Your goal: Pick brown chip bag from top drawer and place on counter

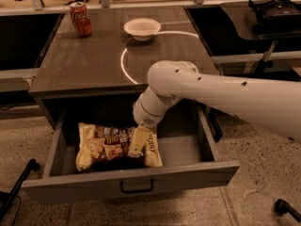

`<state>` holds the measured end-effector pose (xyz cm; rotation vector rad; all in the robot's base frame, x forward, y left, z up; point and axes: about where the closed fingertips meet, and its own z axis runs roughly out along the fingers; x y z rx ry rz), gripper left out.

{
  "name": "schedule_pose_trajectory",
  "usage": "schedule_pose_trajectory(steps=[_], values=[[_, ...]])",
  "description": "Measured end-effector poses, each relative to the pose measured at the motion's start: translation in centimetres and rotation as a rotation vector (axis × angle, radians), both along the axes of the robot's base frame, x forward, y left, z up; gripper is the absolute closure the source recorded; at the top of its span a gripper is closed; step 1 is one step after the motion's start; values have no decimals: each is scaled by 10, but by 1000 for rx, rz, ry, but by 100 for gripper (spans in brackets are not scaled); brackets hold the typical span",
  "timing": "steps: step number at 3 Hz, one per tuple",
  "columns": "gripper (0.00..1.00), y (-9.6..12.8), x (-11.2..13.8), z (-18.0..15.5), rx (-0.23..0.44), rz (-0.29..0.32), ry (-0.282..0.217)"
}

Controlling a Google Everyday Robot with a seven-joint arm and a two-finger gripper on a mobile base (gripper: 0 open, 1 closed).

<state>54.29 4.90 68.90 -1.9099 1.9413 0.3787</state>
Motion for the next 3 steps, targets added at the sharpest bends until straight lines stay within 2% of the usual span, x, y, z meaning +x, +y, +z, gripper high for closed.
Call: schedule_pose_trajectory(steps=[1,2,3], values=[[0,11,11,-16,10,4,-18],[0,22,15,-35,-6,10,-21],[2,30,13,-55,-21,18,-5]])
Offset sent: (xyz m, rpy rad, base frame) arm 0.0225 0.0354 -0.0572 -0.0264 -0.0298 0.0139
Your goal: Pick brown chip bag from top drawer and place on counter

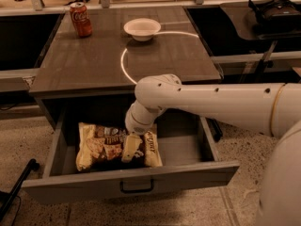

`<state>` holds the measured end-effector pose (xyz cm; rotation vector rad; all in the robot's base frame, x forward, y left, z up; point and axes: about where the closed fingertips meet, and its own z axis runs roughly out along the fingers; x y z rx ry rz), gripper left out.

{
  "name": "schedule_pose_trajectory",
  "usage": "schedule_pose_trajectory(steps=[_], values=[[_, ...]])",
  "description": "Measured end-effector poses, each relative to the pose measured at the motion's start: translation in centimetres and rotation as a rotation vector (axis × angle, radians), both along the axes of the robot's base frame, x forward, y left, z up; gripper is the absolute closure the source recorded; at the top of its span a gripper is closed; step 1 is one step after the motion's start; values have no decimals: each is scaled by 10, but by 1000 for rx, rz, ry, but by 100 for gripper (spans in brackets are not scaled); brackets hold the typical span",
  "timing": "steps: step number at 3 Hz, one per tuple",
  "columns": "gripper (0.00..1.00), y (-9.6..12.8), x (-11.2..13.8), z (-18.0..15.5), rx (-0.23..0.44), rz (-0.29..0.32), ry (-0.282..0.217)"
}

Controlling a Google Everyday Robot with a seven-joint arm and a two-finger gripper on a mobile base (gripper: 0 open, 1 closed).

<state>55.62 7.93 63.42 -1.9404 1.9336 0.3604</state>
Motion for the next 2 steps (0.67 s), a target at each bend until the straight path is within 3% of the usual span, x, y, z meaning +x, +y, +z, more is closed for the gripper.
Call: schedule_pose_trajectory(steps=[2], values=[[48,-3,-10,1,25,7,11]])
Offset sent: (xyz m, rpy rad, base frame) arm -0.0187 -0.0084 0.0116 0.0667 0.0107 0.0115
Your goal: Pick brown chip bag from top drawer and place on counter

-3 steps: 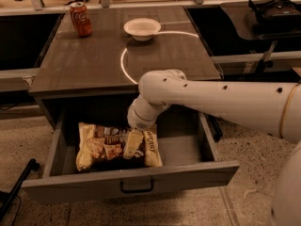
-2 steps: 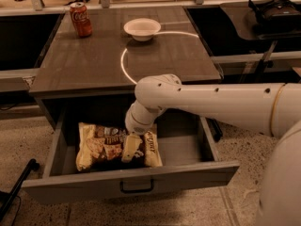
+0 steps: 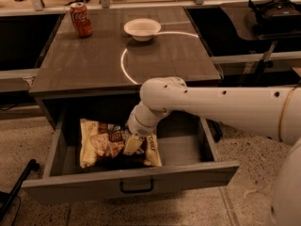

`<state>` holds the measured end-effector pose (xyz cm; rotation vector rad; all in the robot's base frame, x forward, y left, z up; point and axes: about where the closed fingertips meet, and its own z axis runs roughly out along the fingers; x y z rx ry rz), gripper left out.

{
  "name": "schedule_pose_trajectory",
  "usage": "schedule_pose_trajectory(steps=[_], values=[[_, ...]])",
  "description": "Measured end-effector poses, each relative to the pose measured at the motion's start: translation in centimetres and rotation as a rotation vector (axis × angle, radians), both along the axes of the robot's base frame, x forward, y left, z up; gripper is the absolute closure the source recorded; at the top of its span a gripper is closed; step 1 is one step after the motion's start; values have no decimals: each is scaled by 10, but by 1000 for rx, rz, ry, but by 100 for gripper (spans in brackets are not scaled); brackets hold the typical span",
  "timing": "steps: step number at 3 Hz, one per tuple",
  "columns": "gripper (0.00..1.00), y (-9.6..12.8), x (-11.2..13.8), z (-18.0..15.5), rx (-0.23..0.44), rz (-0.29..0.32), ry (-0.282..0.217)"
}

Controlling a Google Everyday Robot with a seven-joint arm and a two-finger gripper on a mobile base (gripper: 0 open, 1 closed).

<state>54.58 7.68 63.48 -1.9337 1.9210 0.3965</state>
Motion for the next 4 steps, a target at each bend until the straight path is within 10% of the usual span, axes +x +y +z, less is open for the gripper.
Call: schedule_pose_trajectory(steps=[2,4], values=[[100,-28,-21,64,109,30,-69],[100,-85,-45,158,139,38,-221]])
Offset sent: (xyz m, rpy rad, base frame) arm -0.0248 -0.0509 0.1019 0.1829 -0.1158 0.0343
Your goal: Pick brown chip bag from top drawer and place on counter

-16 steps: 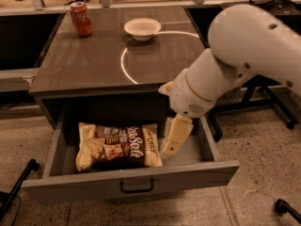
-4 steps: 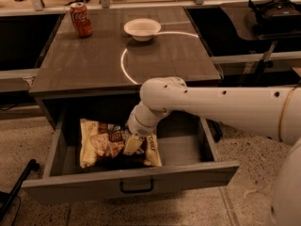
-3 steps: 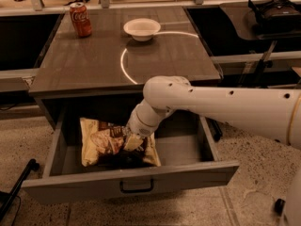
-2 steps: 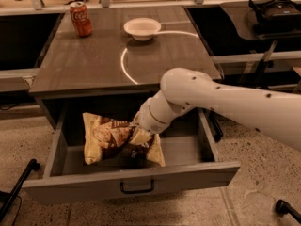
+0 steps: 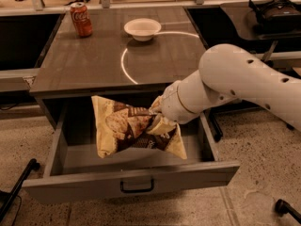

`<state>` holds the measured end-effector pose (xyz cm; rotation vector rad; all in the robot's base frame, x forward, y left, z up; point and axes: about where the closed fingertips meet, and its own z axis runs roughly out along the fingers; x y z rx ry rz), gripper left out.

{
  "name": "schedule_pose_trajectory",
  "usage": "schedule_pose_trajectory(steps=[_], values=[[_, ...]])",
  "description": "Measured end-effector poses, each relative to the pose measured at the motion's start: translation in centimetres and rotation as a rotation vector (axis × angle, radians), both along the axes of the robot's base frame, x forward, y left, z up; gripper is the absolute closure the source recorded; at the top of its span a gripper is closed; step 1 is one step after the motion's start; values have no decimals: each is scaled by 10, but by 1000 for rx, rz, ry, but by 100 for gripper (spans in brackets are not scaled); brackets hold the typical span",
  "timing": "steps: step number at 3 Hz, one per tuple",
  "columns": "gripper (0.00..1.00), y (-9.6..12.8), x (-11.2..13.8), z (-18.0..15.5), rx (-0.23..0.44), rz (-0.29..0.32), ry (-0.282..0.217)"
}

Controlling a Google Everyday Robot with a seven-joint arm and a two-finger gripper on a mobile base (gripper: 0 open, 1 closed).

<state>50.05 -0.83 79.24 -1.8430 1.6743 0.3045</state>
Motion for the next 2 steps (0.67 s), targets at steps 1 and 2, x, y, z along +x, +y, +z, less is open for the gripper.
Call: schedule_pose_trajectory(steps=[1,2], values=[[100,0,0,0,0,0,0],[100,-6,17,34,-8,-4,-62]])
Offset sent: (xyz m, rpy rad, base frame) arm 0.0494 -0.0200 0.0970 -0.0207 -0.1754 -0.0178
